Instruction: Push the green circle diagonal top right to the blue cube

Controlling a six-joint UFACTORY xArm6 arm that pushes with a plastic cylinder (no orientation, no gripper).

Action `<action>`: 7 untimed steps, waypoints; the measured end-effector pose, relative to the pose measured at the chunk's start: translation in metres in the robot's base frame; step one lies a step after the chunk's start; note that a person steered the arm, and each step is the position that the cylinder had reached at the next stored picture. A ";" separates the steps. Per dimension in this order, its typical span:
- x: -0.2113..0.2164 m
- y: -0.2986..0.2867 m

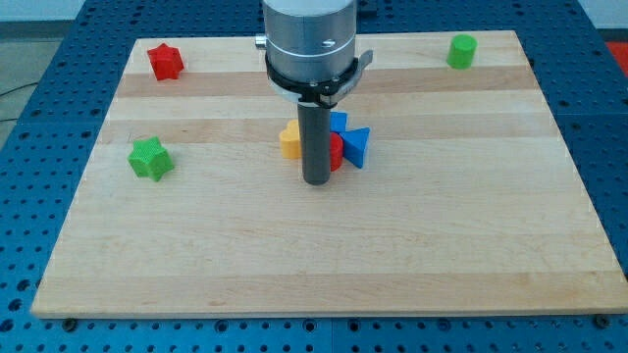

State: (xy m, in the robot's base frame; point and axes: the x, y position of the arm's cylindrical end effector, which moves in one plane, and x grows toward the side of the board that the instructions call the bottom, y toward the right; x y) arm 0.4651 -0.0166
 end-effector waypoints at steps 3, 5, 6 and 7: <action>0.000 -0.010; 0.000 -0.012; 0.020 0.018; 0.004 0.131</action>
State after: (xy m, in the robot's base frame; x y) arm 0.4687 0.1141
